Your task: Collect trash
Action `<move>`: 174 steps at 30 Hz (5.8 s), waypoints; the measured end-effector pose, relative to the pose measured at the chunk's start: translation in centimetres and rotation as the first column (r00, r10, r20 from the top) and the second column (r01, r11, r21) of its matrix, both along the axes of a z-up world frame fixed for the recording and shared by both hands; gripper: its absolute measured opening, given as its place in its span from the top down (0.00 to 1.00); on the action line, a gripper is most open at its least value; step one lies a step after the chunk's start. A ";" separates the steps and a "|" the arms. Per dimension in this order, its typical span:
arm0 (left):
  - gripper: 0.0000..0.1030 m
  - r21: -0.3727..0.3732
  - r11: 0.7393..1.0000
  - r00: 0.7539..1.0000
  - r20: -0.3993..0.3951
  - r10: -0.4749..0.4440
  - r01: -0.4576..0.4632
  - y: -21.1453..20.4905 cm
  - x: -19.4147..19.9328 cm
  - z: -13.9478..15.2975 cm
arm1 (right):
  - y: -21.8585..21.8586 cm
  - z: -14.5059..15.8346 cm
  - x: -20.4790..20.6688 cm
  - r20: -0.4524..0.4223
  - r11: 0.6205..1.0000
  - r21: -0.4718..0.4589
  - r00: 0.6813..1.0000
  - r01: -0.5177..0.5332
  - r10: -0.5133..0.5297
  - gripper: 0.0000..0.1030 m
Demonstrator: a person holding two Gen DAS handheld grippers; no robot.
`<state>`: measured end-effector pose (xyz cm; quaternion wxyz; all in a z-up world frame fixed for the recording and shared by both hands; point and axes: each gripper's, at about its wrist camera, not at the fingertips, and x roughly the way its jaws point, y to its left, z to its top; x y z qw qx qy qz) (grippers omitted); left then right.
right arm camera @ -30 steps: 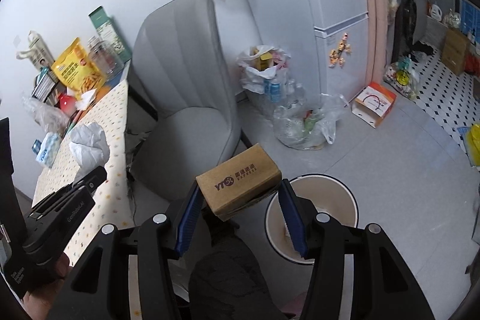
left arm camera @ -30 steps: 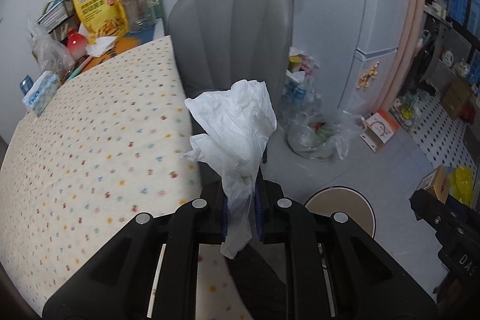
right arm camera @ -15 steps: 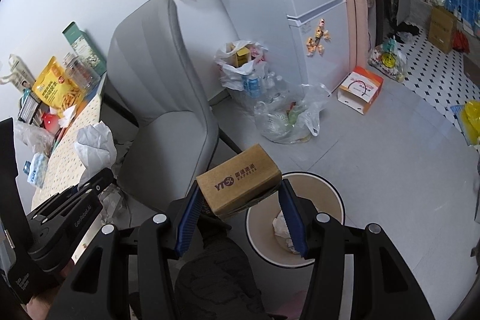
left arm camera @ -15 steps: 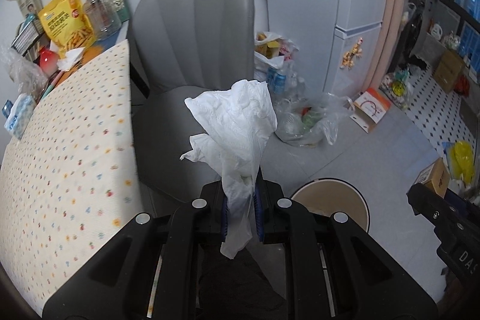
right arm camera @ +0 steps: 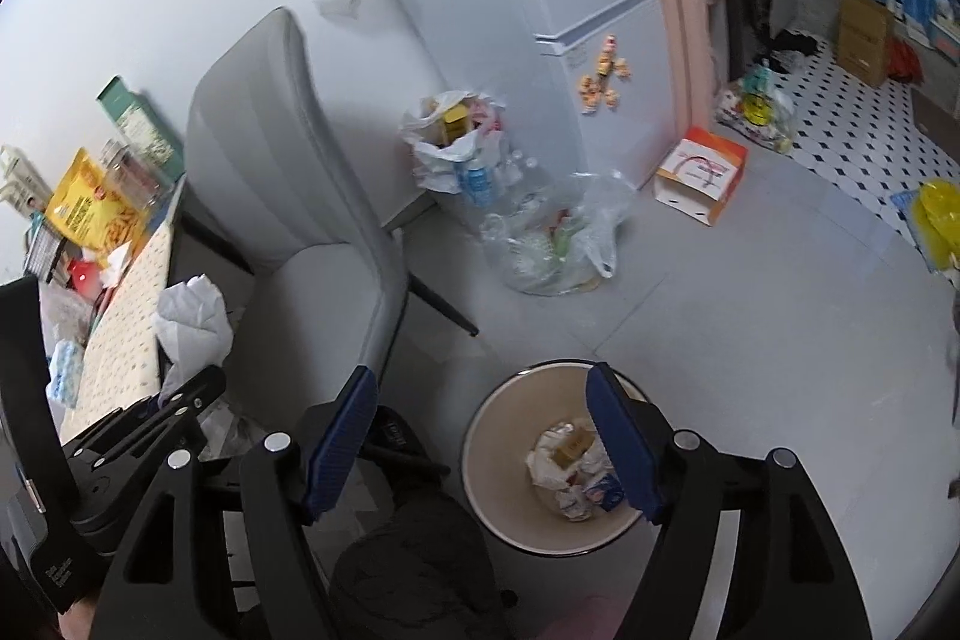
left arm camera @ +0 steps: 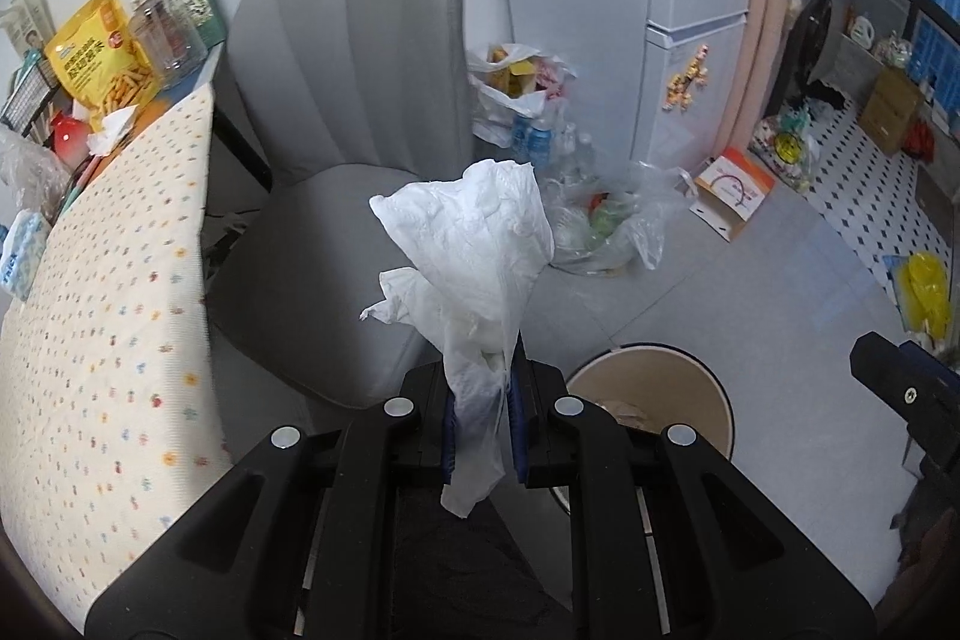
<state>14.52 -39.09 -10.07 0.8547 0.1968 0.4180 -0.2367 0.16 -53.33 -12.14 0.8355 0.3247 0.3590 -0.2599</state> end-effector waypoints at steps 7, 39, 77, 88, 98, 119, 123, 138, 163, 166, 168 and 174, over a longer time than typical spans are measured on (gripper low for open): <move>0.86 -0.002 0.998 0.998 -0.024 -0.062 0.062 -2.3 -1.6 -0.7 | -1.6 -0.8 -3.2 -0.027 0.997 0.010 0.997 0.077 -0.077 0.31; 0.10 -0.090 0.989 0.992 0.054 -0.116 0.120 -1.9 -5.7 3.8 | -1.6 2.9 -8.0 0.032 0.986 -0.067 0.988 0.152 -0.150 0.13; 0.06 -0.394 0.900 0.935 0.211 0.286 -0.186 24.5 -6.7 16.7 | 19.4 17.3 -3.0 0.177 0.924 -0.337 0.952 -0.180 0.250 0.08; 0.06 -0.439 0.852 0.885 0.221 0.410 -0.285 32.2 -8.9 17.3 | 25.7 18.5 -2.5 0.182 0.886 -0.374 0.915 -0.274 0.360 0.08; 0.06 -0.462 0.824 0.852 0.230 0.470 -0.330 36.5 -10.7 17.5 | 29.7 19.0 -3.4 0.186 0.854 -0.406 0.886 -0.326 0.426 0.08; 0.06 -0.442 0.829 0.833 0.265 0.486 -0.343 36.9 -13.9 17.0 | 30.7 18.5 -5.6 0.200 0.842 -0.416 0.869 -0.343 0.452 0.08; 0.06 -0.444 0.828 0.834 0.262 0.486 -0.343 36.9 -14.0 16.9 | 30.6 18.5 -5.7 0.199 0.842 -0.416 0.870 -0.343 0.452 0.08; 0.06 -0.436 0.824 0.831 0.249 0.497 -0.362 37.1 -13.5 16.3 | 30.7 17.9 -5.3 0.191 0.840 -0.412 0.868 -0.352 0.458 0.08; 0.06 -0.439 0.820 0.829 0.246 0.502 -0.366 37.4 -13.5 16.3 | 30.8 17.9 -5.2 0.187 0.839 -0.412 0.869 -0.355 0.459 0.08; 0.06 -0.436 0.823 0.831 0.248 0.498 -0.363 37.4 -13.5 16.3 | 30.8 17.9 -5.2 0.187 0.840 -0.412 0.869 -0.354 0.458 0.08; 0.06 -0.434 0.825 0.831 0.251 0.496 -0.361 37.3 -13.6 16.3 | 30.9 17.9 -5.2 0.189 0.840 -0.412 0.869 -0.352 0.457 0.08; 0.06 -0.423 0.831 0.827 0.268 0.495 -0.360 37.2 -13.7 16.3 | 30.9 17.8 -5.3 0.186 0.838 -0.413 0.868 -0.356 0.460 0.08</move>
